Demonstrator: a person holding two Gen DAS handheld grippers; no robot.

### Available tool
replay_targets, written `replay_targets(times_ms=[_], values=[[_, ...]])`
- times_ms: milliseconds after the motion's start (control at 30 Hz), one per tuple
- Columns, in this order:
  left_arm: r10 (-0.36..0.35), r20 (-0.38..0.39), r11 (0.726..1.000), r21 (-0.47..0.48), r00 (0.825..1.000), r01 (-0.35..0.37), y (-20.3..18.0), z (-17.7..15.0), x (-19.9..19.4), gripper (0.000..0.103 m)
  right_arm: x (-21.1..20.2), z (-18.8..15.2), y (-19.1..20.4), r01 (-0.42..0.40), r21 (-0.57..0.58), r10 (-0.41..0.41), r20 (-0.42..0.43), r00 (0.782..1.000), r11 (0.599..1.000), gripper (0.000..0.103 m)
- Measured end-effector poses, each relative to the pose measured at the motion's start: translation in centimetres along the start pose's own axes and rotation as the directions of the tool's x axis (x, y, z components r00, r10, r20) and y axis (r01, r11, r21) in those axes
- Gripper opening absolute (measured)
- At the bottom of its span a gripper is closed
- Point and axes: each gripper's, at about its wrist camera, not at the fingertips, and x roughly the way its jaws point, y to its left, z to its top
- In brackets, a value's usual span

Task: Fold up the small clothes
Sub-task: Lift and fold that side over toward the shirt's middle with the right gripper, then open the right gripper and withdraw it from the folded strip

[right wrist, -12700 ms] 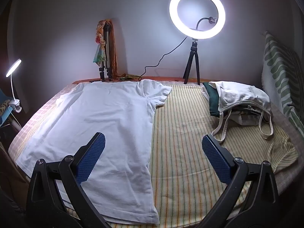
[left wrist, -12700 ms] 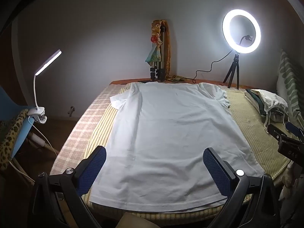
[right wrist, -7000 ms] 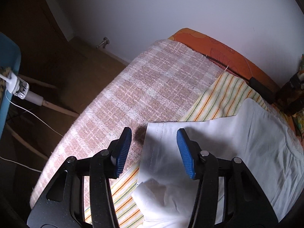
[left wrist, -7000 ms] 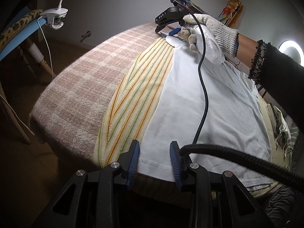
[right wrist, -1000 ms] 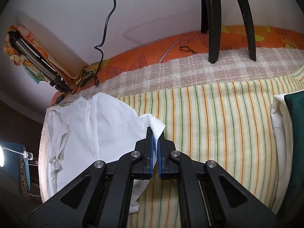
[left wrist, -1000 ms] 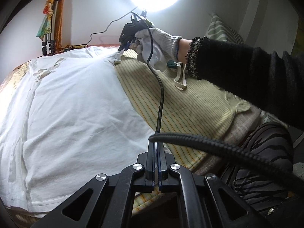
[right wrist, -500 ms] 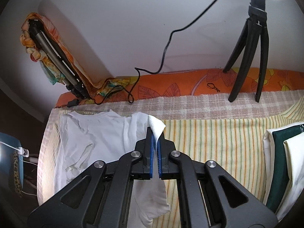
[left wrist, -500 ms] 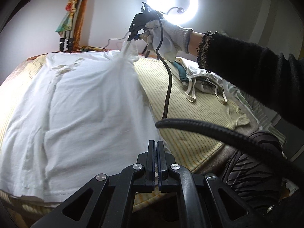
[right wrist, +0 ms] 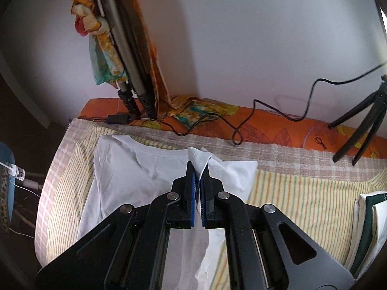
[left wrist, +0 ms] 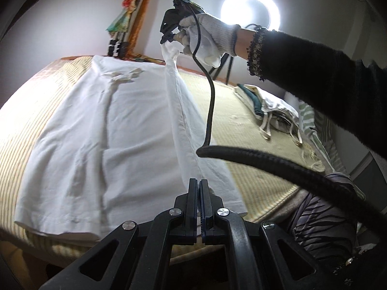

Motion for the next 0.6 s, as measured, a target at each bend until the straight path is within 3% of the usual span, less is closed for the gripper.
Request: replay_targets(times_ms=[300, 500, 567, 600], values=[[0.043, -0.014, 0.995, -0.088, 0.999, -0.044, 4.5, -0.6, -0.4, 0.000, 6.2, -0.3, 6.3, 0.018, -0.064, -0.023, -0.068, 0.997, 0.998, 0.004], [0.080, -0.011, 0.988, -0.131, 0.997, -0.081, 6.4, -0.7, -1.2, 0.000, 7.9, -0.9, 7.3, -0.013, -0.073, 0.006, -0.098, 0.995, 0.997, 0.004], [0.084, -0.012, 0.986, -0.142, 0.996, -0.085, 6.8, -0.6, -1.4, 0.000, 7.7, -1.0, 7.2, -0.039, -0.070, 0.031, -0.108, 0.994, 0.997, 0.009], [0.089, -0.010, 0.985, -0.145, 0.996, -0.089, 6.9, -0.6, -1.6, 0.004, 7.2, -1.1, 7.0, -0.059, -0.067, 0.051, -0.109, 0.993, 0.996, 0.020]])
